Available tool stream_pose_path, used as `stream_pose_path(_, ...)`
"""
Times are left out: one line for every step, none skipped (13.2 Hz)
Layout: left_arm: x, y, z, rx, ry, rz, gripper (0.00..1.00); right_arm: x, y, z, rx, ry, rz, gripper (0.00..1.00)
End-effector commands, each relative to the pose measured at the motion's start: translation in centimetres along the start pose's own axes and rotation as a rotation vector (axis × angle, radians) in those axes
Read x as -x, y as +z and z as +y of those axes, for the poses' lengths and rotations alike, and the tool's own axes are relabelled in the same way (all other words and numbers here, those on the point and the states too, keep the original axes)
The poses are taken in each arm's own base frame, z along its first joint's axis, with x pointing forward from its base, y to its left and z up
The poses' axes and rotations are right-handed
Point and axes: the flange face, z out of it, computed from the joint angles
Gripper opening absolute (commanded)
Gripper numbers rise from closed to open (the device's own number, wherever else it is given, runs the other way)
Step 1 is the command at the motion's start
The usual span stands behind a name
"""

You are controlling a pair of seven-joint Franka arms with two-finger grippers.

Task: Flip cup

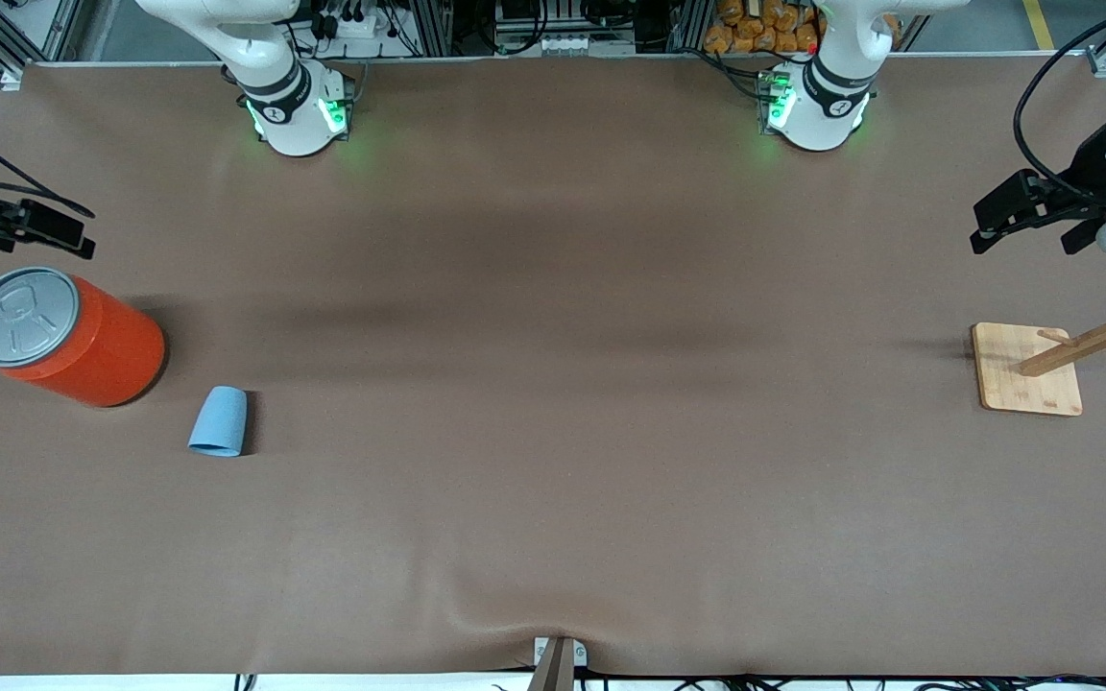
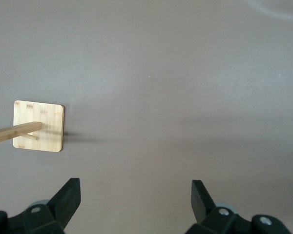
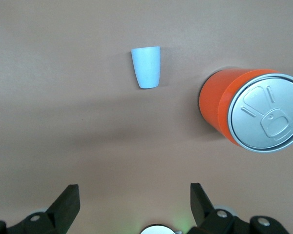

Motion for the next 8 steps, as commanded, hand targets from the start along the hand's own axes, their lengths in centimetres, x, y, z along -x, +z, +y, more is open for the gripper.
stream_pose_path(-0.1, -0.4, 0.0, -0.021, -0.014, -0.003, 1.00, -2.9, 4.6, 0.4, 0.016, -0.003, -0.016, 1.00)
stream_pose_path(-0.1, -0.4, 0.0, -0.021, -0.012, -0.003, 1.00, -4.5, 6.9, 0.3, 0.017, -0.004, -0.016, 1.00)
stream_pose_path(-0.1, -0.3, 0.0, -0.023, -0.012, -0.004, 1.00, -6.3, 9.3, 0.4, 0.018, -0.004, -0.024, 1.00)
stream_pose_path(-0.1, -0.2, 0.0, -0.022, -0.003, -0.006, 1.00, -7.9, 11.7, 0.3, 0.017, -0.003, -0.028, 1.00)
stream_pose_path(-0.1, -0.3, 0.2, -0.024, -0.002, -0.005, 1.00, -9.4, 14.0, 0.0, 0.019, -0.007, -0.022, 1.00)
stream_pose_path(-0.1, -0.2, 0.0, -0.023, -0.003, -0.007, 1.00, -10.8, 16.3, -0.1, 0.020, -0.009, -0.017, 1.00)
stream_pose_path(-0.1, -0.2, 0.0, -0.023, -0.005, -0.007, 1.00, -12.1, 18.7, -0.3, 0.020, -0.013, -0.010, 1.00)
stream_pose_path(-0.1, -0.3, 0.0, -0.023, -0.005, -0.009, 1.00, -13.3, 20.9, -0.5, 0.021, -0.016, 0.001, 1.00)
